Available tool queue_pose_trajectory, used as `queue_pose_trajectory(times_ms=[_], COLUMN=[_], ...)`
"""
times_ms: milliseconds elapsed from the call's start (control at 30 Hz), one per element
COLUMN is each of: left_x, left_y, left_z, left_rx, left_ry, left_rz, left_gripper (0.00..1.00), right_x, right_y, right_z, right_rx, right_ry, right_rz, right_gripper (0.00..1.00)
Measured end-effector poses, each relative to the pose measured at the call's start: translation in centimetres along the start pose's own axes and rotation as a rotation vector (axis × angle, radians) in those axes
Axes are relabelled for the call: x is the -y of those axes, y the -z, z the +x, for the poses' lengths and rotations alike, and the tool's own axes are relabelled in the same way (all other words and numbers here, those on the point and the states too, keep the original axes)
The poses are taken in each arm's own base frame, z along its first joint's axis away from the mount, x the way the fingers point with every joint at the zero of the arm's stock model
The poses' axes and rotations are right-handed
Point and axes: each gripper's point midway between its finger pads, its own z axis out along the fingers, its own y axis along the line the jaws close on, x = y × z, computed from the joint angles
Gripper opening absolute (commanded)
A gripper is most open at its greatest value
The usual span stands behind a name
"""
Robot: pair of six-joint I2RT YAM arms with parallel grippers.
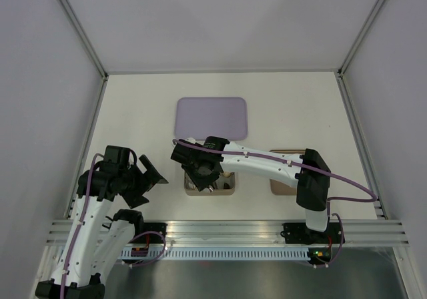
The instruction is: Pack the chocolate
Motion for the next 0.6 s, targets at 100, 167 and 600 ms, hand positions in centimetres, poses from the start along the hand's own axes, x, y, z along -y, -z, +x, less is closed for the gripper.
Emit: queue_pose_trajectory(times_ms=[100, 167, 600], left_x=[0.0, 0.0, 0.2], left_y=[0.0, 0.0, -0.2], left_z=[0.0, 0.0, -0.2], left_rx=[0.000, -0.001, -0.018], left_ry=[0.000, 0.000, 0.006], left_rz=[0.000, -0.001, -0.021], left_gripper=[1.00, 1.00, 0.99], right_x=[0.1, 0.1, 0.9], right_y=[0.1, 0.4, 6.2], right_z=[-0.1, -0.4, -5.0], right_rx=[0.005, 0.011, 0.224], right_ry=[-0.003, -0.004, -0.093], right_rz=[0.006, 0.010, 0.031], right_gripper=[0.36, 0.35, 0.32])
